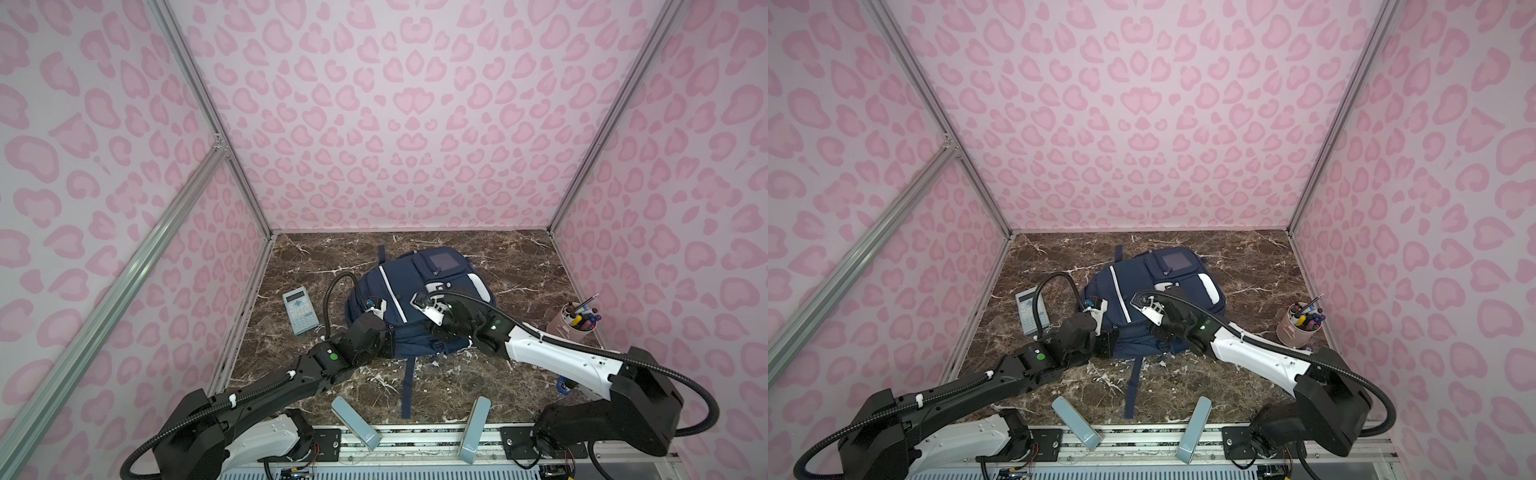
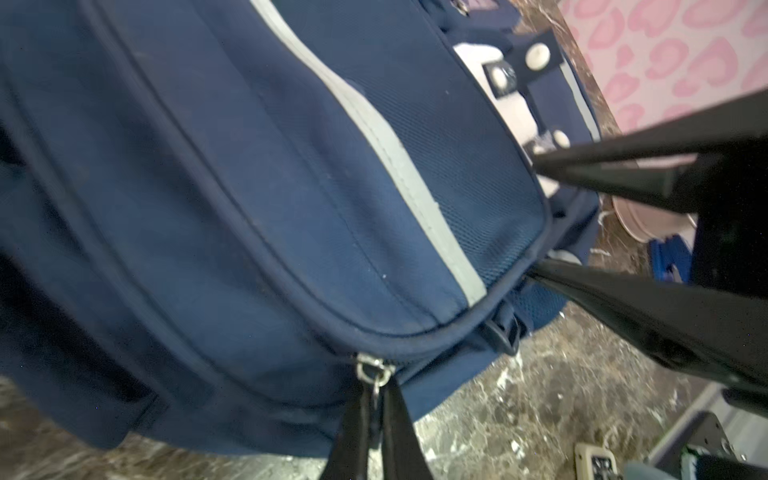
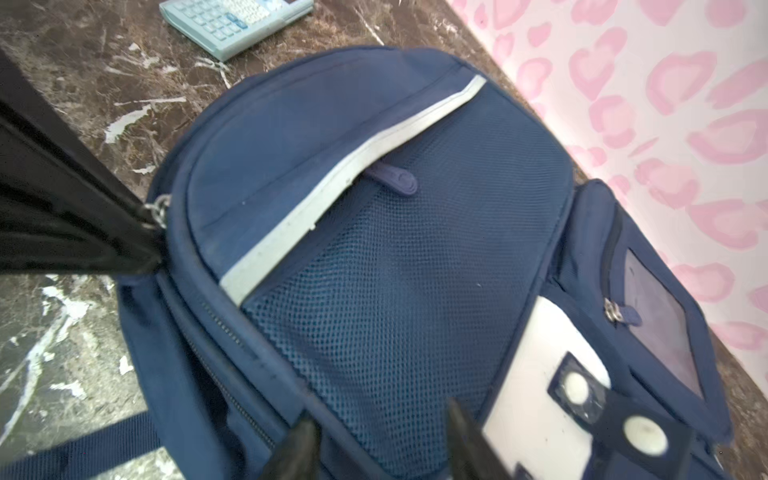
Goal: Pack the student bag
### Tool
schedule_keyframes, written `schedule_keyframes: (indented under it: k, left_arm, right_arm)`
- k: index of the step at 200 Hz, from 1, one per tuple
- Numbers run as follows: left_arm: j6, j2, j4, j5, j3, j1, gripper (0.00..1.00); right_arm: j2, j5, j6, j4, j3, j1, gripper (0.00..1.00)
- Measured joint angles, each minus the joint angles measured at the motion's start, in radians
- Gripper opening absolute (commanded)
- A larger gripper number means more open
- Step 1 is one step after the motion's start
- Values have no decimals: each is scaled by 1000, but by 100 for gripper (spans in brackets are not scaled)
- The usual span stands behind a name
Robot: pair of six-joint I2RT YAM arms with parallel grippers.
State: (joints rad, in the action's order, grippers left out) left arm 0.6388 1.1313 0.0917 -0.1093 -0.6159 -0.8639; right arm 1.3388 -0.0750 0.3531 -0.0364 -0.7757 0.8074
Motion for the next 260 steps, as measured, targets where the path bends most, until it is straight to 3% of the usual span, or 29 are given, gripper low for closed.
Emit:
schedule_keyframes:
  k: [28,72,88,107,132,204,236,260]
  left_arm:
    - [15,14,0,24,-21,-31,3]
    - [26,-7,14,13,-30,-54,3]
    - [35,-18,34,-14,-25,-54,3]
    - [42,-53,57,-40,-21,-52,4]
    - [41,-109,78,-34,-16,-12,4]
    - [-61,-71,89,114,-46,386,3]
    - [-102,-38,94,106,-64,439,3]
    - [-105,-93,87,131,-17,439,3]
  right_arm:
    - [-46,-4,53,108,108,67,62]
    - [92,63,107,173,-19,121,56]
    - [130,49,115,169,-45,124,42]
    - [142,5,124,161,-50,124,17]
    - [107,-54,150,146,-30,109,0]
    - [30,-161,190,127,21,53,0]
    - [7,-185,194,132,54,11,0]
    - [-5,-130,189,135,63,-9,3]
